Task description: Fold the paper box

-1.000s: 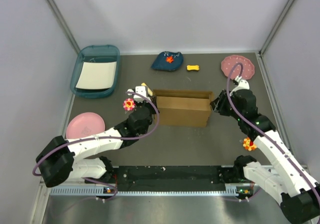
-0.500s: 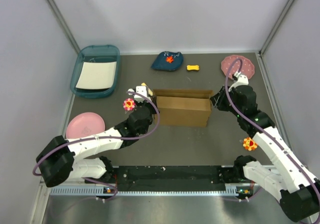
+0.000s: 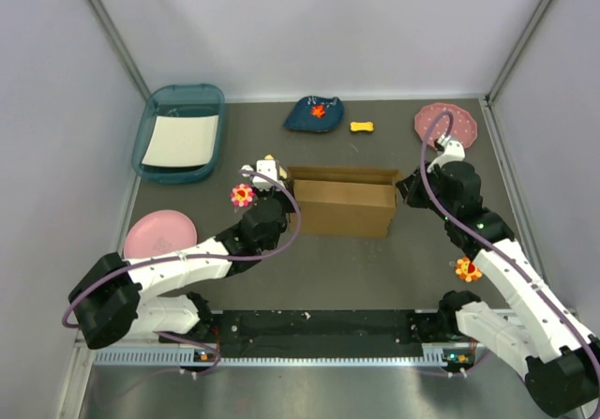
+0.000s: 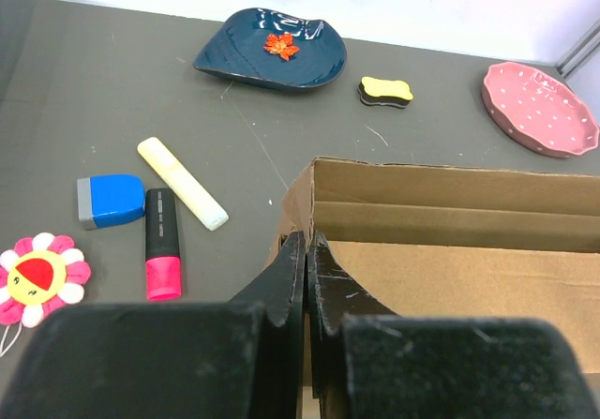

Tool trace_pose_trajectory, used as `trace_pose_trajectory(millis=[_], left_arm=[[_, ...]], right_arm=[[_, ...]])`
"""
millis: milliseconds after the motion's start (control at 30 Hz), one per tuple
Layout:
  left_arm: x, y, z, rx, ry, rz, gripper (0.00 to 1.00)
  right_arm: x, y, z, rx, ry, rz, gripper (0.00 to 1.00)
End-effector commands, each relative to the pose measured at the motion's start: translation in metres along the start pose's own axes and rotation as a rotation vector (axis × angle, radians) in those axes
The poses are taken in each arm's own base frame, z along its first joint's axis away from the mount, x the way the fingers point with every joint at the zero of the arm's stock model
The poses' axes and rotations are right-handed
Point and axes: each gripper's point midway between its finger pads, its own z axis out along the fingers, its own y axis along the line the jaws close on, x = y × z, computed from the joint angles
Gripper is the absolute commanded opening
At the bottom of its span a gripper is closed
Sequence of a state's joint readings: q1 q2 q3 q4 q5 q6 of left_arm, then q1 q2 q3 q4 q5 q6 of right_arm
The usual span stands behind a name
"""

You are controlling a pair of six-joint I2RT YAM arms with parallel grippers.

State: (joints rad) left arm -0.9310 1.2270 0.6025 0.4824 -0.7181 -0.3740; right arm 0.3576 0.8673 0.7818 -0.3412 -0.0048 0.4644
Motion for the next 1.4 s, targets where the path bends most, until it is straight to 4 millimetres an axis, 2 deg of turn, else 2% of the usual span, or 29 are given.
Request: trace_pose_trajectory(millis=[0, 200, 400, 567, 600, 733, 767, 867, 1100, 1367], left_arm=[[0.096, 0.039, -0.021, -0.037, 0.307, 0.252, 0.00], [0.096, 0.038, -0.021, -0.037, 0.306, 0.240, 0.00], [0.089, 0.036, -0.021, -0.042, 0.305, 0.237, 0.00], [0.076, 0.031, -0.021, -0.033, 0.293, 0.238, 0.00], [0.074, 0.029, -0.021, -0.028, 0.292, 0.236, 0.01], [0.063, 0.026, -0.026, -0.002, 0.277, 0.227, 0.16], [0.058, 0.025, -0.027, 0.006, 0.271, 0.223, 0.23], [0.048, 0.020, -0.030, 0.032, 0.266, 0.220, 0.32], [0.017, 0.011, -0.032, 0.058, 0.206, 0.196, 0.39], [-0.019, 0.000, -0.030, 0.085, 0.149, 0.131, 0.42]], right_arm=[[0.016, -0.005, -0.004, -0.008, 0.012, -0.028, 0.00], [0.062, -0.035, -0.004, 0.106, 0.130, -0.060, 0.00], [0.102, -0.050, -0.003, 0.161, 0.242, -0.056, 0.00], [0.124, -0.059, -0.002, 0.200, 0.302, -0.040, 0.00], [0.124, -0.060, -0.002, 0.204, 0.300, -0.033, 0.00], [0.123, -0.064, -0.003, 0.230, 0.294, -0.028, 0.00], [0.124, -0.065, -0.003, 0.235, 0.296, -0.024, 0.00], [0.124, -0.065, -0.004, 0.239, 0.299, -0.023, 0.00], [0.122, -0.064, -0.005, 0.239, 0.290, -0.012, 0.00], [0.119, -0.062, -0.005, 0.232, 0.284, -0.011, 0.00]])
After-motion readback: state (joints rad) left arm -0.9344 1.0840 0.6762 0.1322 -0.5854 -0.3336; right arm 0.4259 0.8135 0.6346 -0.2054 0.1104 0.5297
